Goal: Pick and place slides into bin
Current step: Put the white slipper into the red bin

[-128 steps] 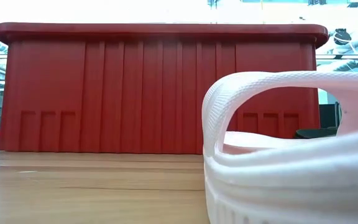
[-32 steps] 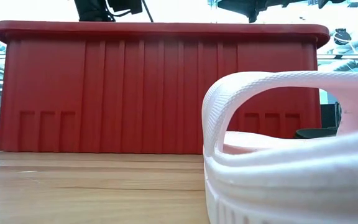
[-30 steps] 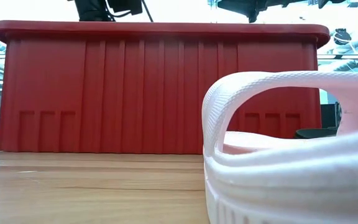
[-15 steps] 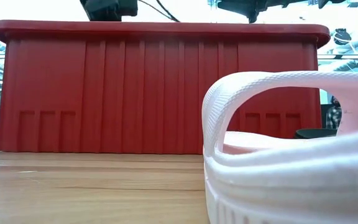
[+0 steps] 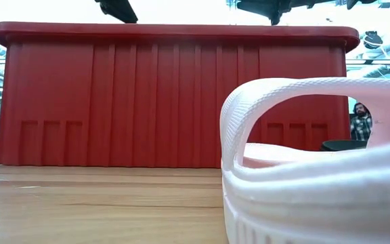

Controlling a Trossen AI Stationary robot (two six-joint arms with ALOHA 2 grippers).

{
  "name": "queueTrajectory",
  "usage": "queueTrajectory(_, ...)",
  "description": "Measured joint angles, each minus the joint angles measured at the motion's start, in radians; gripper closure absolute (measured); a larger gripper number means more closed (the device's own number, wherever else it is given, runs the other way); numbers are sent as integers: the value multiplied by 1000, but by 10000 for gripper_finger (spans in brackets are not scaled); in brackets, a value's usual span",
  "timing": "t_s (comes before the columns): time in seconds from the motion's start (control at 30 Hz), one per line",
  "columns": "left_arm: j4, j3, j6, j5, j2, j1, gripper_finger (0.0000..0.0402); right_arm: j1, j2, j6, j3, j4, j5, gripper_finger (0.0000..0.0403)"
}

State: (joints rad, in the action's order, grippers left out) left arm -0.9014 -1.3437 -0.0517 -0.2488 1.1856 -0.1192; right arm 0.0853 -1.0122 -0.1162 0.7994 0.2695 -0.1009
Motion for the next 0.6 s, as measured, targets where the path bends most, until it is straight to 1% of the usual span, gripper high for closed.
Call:
queueTrajectory(0.13, -2, -20, -7, -43, -31, 7, 234, 0, 0, 5, 0, 3, -1, 250)
queueTrajectory(0.4, 39, -24, -78, -41, -112, 59, 234, 0, 0, 29, 0, 4, -1, 250)
queueTrajectory(0.6, 80, -25, -117, -41, -180, 137, 234, 0, 0, 47, 0, 33, -2, 250)
